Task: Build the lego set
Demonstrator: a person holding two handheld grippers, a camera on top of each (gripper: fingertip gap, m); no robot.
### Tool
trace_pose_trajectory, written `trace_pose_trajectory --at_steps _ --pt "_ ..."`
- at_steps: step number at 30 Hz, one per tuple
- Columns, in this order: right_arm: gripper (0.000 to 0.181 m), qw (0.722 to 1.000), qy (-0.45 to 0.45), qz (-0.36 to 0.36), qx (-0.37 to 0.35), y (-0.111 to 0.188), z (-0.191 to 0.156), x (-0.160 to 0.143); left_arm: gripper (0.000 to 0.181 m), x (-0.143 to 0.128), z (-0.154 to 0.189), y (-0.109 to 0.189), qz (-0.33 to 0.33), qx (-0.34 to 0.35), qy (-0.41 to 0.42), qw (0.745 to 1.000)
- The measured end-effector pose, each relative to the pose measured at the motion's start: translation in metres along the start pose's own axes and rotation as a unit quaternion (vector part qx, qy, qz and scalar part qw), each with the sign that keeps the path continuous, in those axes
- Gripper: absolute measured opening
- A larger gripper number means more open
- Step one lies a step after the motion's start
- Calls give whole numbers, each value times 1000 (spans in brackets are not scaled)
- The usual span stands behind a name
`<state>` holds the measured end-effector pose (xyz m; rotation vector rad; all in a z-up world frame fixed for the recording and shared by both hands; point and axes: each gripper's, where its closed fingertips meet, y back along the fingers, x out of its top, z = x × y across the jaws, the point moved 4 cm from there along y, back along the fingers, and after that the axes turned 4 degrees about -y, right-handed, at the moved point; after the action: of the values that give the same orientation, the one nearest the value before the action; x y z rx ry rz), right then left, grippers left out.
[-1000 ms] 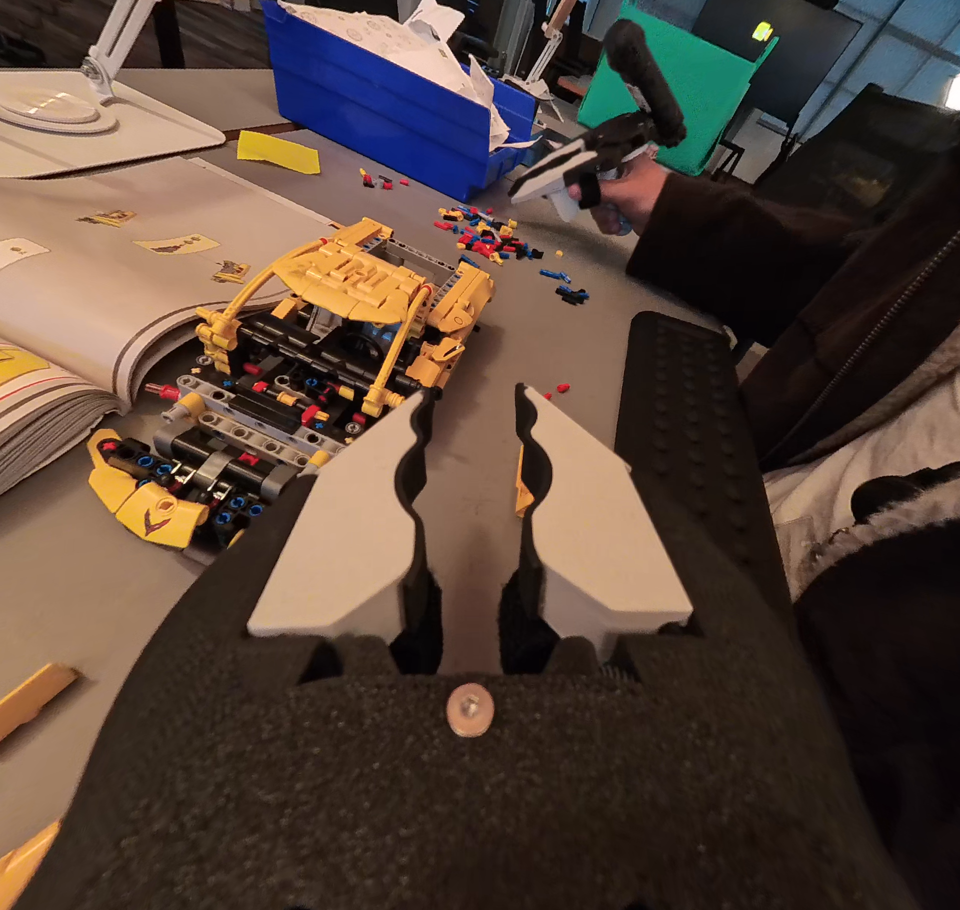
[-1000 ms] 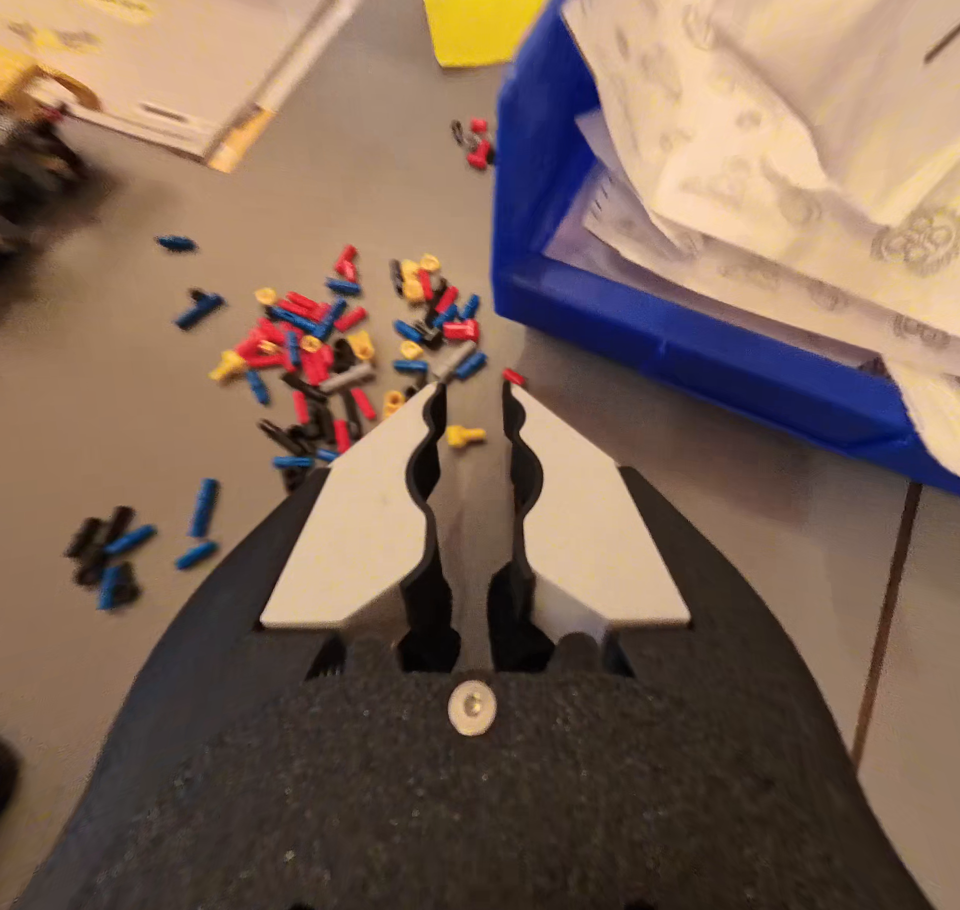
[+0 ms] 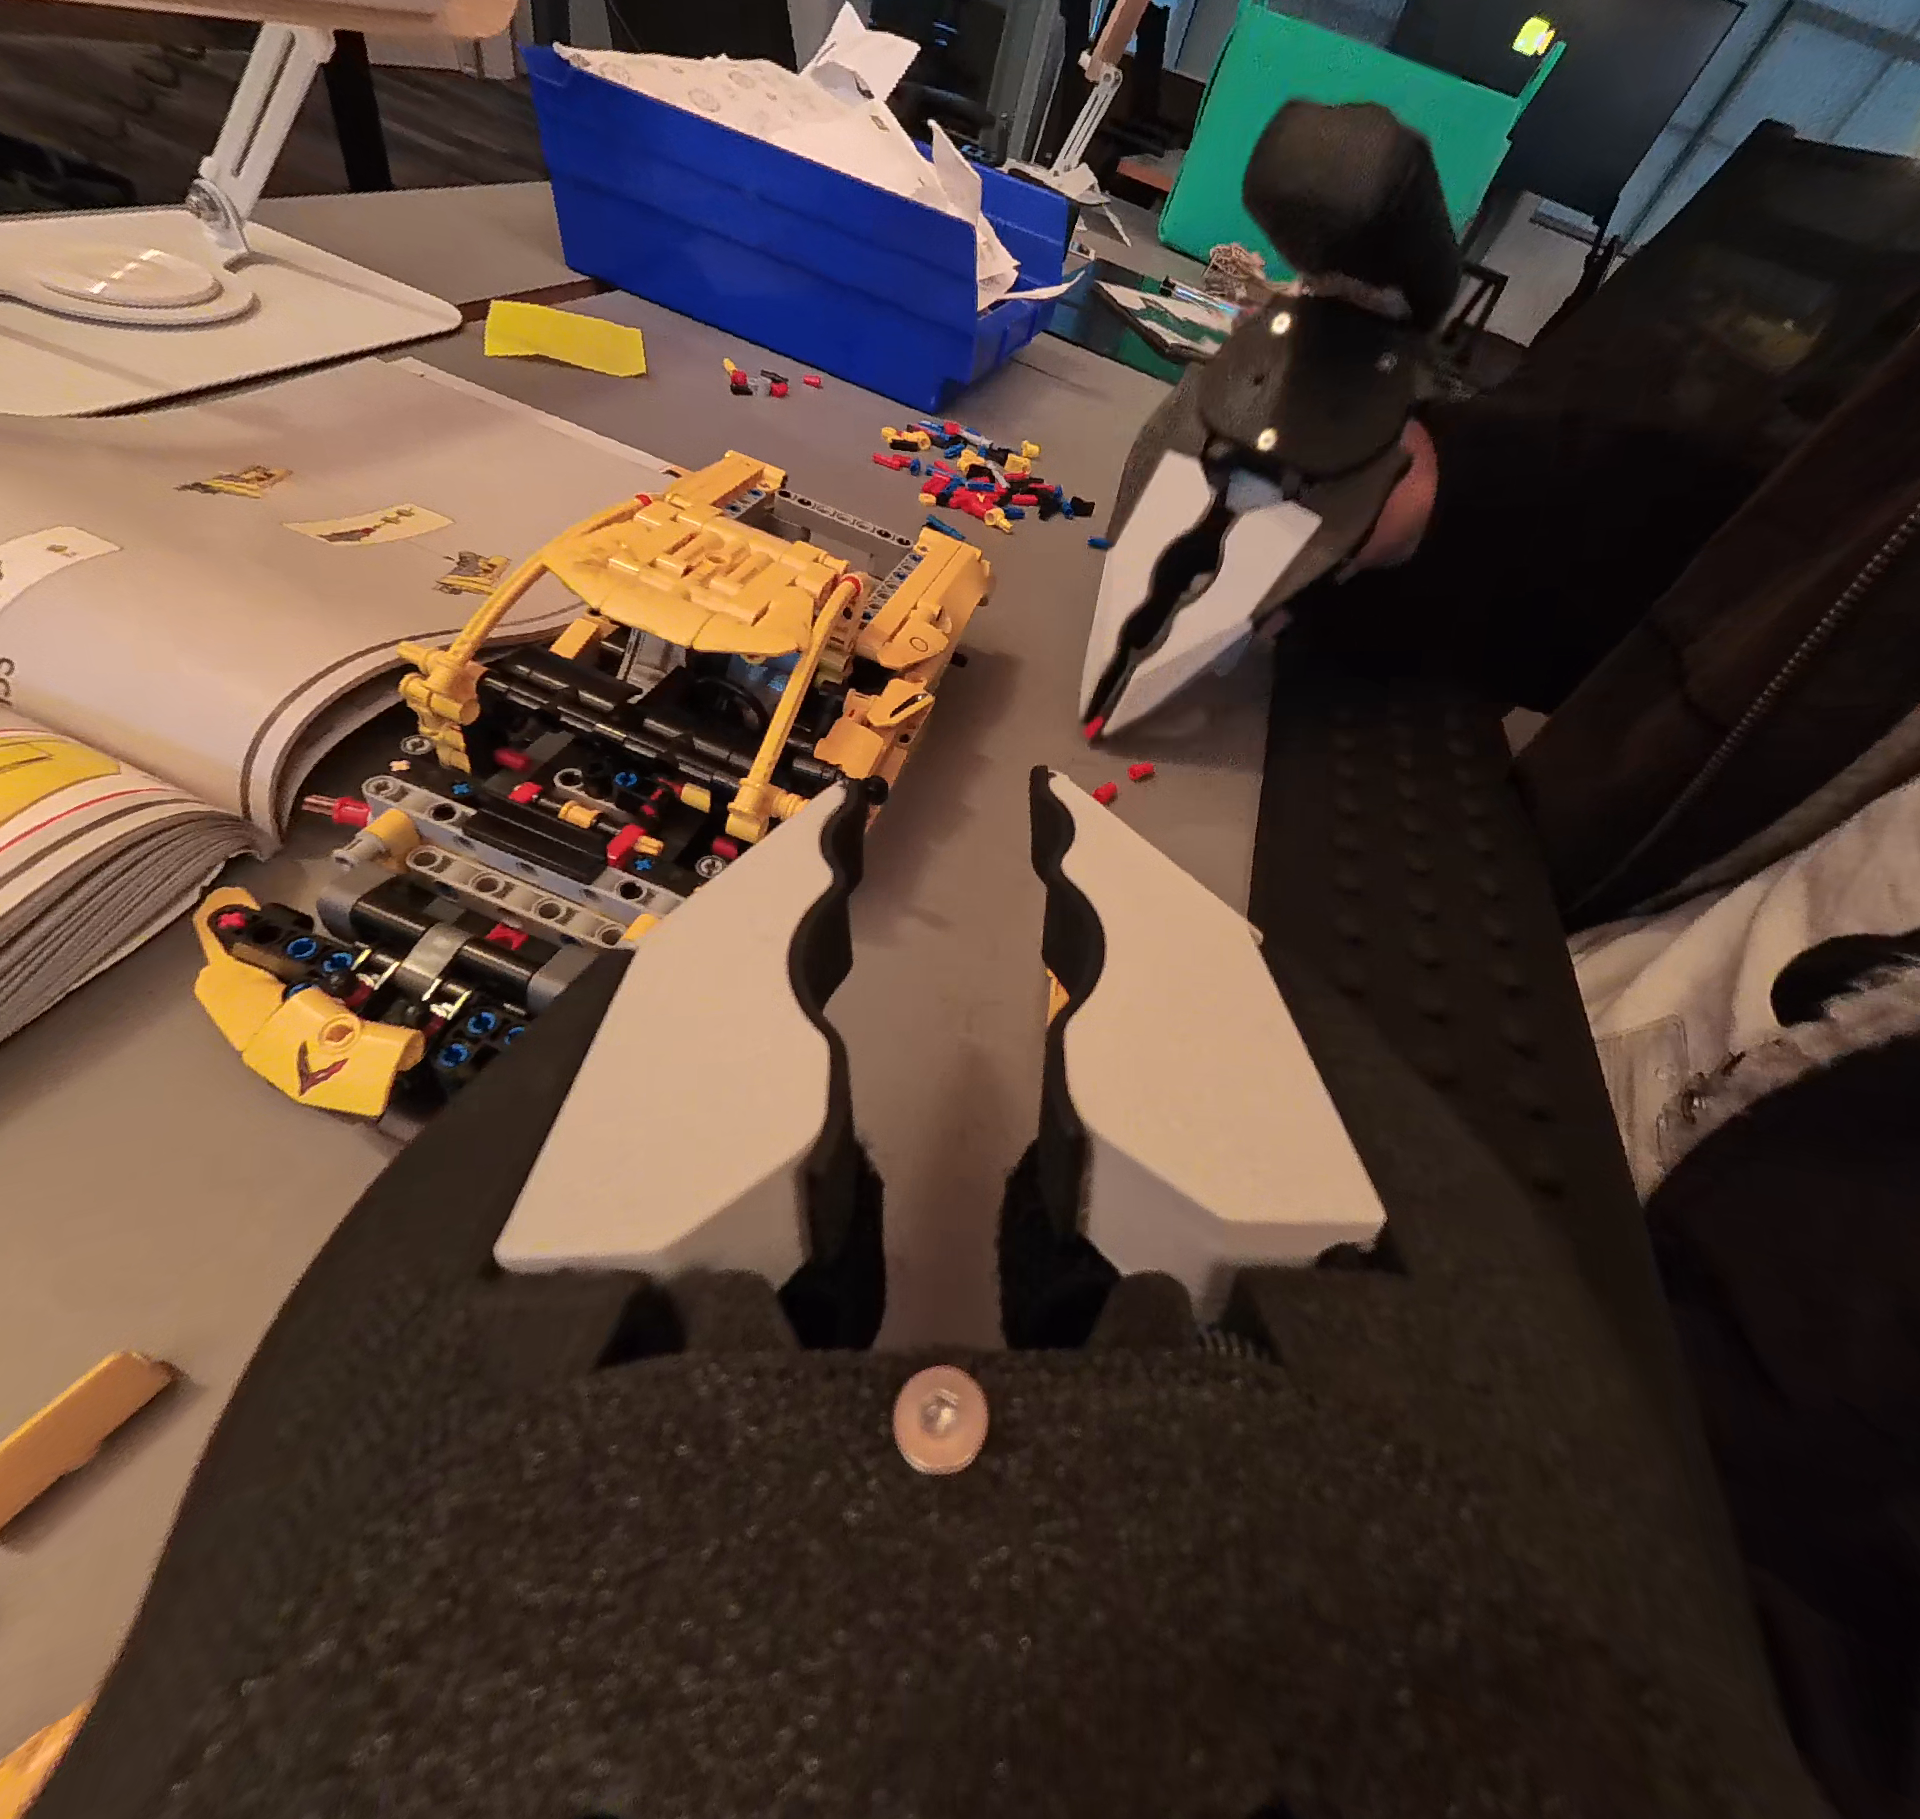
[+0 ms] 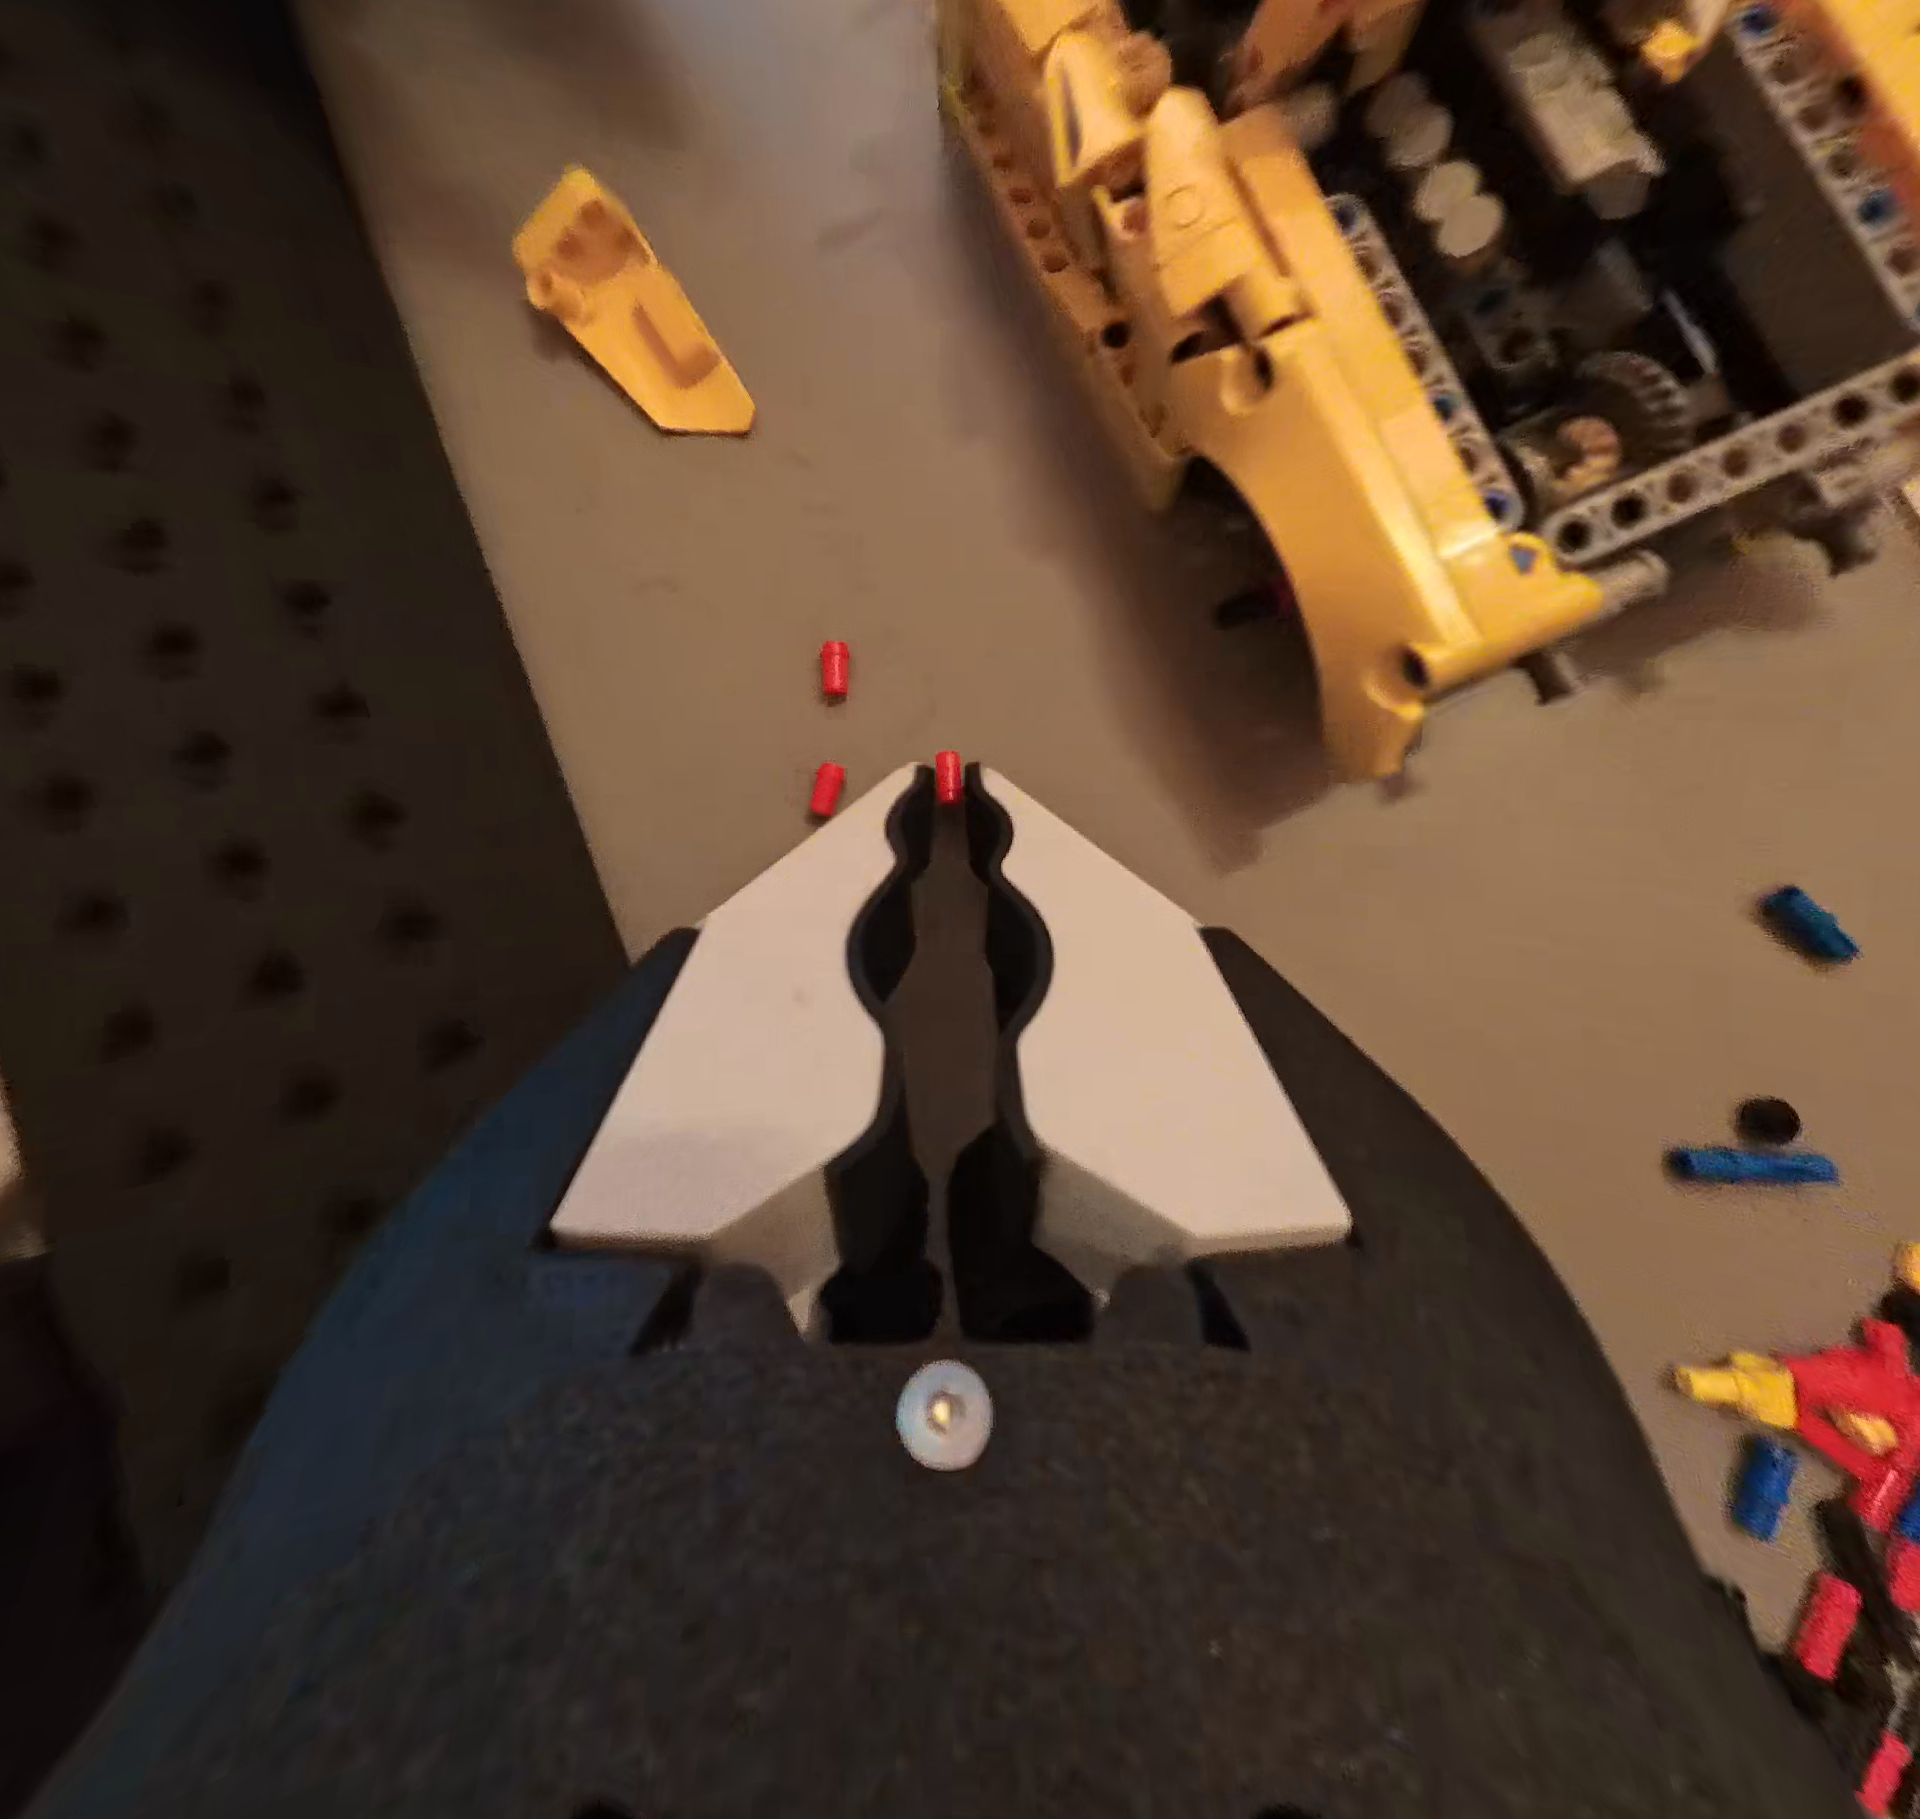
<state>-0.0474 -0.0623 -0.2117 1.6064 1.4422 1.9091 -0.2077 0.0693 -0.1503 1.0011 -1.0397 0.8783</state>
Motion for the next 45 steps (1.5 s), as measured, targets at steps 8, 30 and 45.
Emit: trace_pose_trajectory --at_steps 8,30,45 --pt "15 1000 -8 12 13 -2 0 2 32 -5 5 -4 -18 -6 -10 1000" --pt "6 982 -84 162 47 -41 -30 112 32 15 -11 16 62 37 43 996" --pt "6 920 -128 371 -3 -8 -52 172 16 29 -7 6 250 -9 320 914"
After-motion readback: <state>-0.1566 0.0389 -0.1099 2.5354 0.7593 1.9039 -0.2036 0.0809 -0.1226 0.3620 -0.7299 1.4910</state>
